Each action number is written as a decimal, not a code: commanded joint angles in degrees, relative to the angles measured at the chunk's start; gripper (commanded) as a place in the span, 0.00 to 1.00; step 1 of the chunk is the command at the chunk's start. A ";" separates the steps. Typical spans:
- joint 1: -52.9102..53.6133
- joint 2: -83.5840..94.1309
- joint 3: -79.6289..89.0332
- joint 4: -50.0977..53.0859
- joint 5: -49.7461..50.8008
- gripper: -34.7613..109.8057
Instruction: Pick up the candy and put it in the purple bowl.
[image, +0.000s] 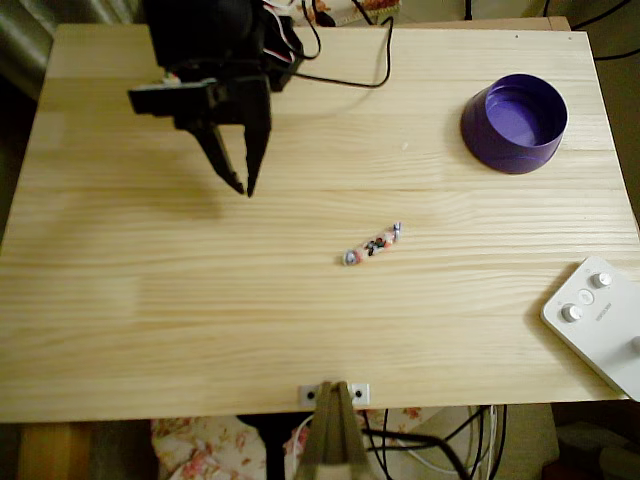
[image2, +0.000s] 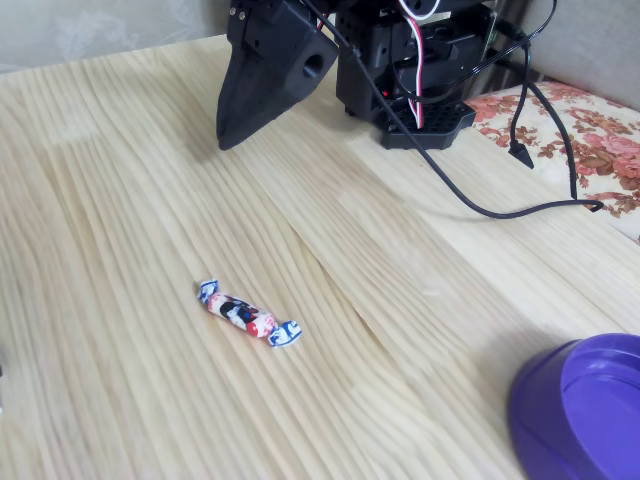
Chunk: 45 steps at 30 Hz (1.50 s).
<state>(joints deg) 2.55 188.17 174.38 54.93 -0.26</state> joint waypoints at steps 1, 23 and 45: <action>0.79 0.88 -0.44 0.53 -0.09 0.24; -1.32 0.88 -5.54 3.78 1.23 0.24; -13.80 0.79 -23.55 19.25 21.45 0.24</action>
<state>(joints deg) -8.26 188.09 158.20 71.81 17.23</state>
